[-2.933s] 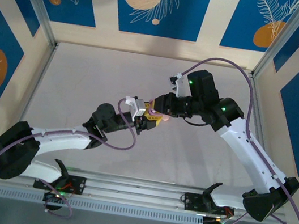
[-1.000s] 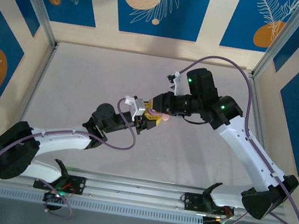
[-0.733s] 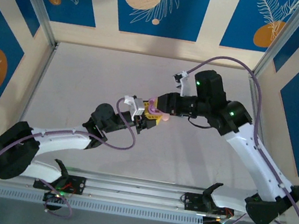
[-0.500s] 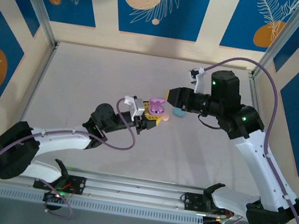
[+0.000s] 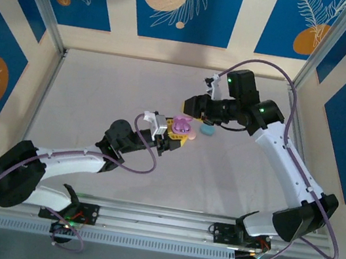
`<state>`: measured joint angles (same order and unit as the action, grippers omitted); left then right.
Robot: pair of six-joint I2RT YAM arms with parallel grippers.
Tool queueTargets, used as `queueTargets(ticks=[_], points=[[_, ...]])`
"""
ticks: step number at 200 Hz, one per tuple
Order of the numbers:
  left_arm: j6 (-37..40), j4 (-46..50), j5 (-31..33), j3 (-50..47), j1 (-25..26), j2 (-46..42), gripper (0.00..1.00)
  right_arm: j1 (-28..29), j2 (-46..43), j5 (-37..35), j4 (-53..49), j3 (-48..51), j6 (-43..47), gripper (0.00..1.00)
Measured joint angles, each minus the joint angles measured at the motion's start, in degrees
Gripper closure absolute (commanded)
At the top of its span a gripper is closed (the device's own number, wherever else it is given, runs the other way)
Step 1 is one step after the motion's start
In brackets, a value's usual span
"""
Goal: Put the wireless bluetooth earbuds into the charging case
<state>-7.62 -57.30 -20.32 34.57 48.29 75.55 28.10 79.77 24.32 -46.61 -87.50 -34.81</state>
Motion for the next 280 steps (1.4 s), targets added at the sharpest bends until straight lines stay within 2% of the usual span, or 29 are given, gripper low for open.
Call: queueTargets(ticks=[57, 100, 141, 171, 200, 225, 244, 280], points=[[-0.2, -0.7, 0.0, 0.0, 0.1, 0.0, 0.8, -1.9, -5.9, 9.9, 2.4, 9.5, 0.5, 0.48], [-1.5, -1.2, -0.3, 0.0, 0.2, 0.0, 0.78, -3.4, -6.8, 21.3, 9.2, 15.9, -2.5, 0.49], [-2.4, -3.0, -1.3, 0.4, 0.2, 0.2, 0.78, -4.5, -6.4, 29.2, 14.1, 18.4, -5.3, 0.62], [-2.6, -3.4, -1.5, 0.8, 0.2, 0.3, 0.77, -5.3, -6.4, 31.9, 16.9, 19.5, -7.0, 0.56], [-3.1, -3.2, -2.3, 1.1, 0.2, 0.7, 0.76, -5.9, -6.4, 33.6, 19.8, 20.9, -9.4, 0.55], [-3.8, -3.2, -2.6, 1.6, 0.2, 1.2, 0.76, -6.2, -6.2, 35.0, 21.5, 21.6, -10.8, 0.66], [-4.1, -3.4, -2.6, 1.7, 0.1, 1.2, 0.72, -6.5, -6.0, 36.1, 22.3, 21.7, -11.5, 0.74], [-3.8, -2.5, -2.2, 2.0, 0.1, 1.1, 0.65, -7.1, -5.9, 36.3, 22.9, 21.7, -11.8, 0.82]])
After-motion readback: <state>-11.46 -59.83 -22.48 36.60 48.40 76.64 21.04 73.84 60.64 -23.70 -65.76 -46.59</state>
